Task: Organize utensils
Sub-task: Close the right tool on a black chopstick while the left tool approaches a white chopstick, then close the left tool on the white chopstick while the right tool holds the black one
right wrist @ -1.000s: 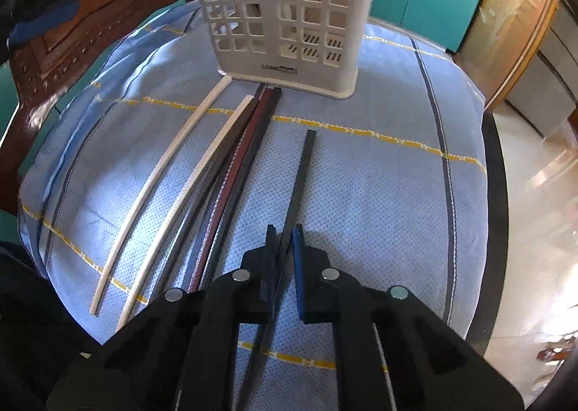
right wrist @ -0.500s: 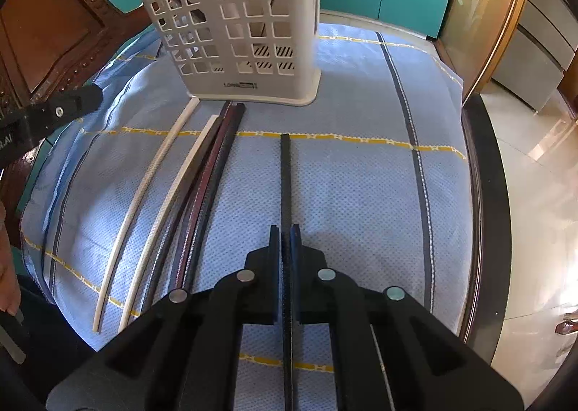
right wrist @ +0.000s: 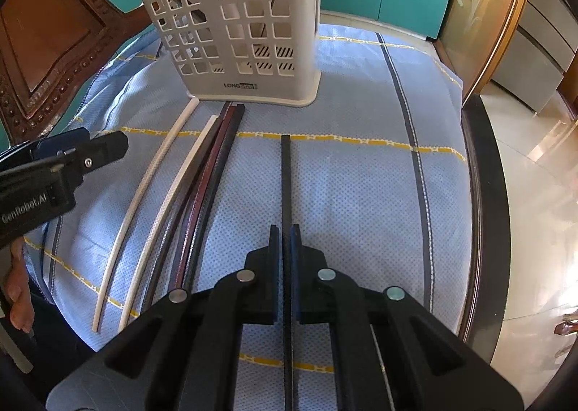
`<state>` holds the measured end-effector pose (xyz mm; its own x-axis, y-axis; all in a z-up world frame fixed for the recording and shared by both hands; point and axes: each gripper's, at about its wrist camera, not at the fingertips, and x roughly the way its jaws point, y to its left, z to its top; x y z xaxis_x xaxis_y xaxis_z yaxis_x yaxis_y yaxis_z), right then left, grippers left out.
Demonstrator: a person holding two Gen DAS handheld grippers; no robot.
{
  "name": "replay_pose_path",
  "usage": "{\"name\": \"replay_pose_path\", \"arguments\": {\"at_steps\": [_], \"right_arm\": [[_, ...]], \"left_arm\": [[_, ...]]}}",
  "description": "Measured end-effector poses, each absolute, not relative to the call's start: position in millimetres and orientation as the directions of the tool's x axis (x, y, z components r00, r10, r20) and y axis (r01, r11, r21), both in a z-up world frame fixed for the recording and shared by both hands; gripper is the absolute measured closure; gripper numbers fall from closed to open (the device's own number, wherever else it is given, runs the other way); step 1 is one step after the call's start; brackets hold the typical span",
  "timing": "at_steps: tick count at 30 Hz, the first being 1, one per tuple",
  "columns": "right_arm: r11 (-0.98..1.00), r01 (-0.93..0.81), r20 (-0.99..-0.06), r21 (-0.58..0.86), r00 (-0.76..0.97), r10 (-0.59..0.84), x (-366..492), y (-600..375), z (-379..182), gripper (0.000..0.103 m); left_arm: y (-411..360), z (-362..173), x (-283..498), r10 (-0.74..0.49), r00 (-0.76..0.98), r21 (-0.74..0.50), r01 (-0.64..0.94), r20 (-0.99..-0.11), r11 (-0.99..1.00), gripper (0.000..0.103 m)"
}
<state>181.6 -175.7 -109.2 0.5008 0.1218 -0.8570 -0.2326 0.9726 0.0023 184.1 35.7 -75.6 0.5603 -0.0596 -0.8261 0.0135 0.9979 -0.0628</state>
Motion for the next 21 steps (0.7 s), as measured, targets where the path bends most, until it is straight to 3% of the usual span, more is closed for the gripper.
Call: {"name": "replay_pose_path", "arguments": {"at_steps": [21], "right_arm": [[0.974, -0.225, -0.857, 0.008, 0.501, 0.122, 181.8, -177.8, -108.2, 0.093]], "left_arm": [[26.7, -90.6, 183.5, -0.064, 0.520, -0.042, 0.054, -0.852, 0.998, 0.030]]}}
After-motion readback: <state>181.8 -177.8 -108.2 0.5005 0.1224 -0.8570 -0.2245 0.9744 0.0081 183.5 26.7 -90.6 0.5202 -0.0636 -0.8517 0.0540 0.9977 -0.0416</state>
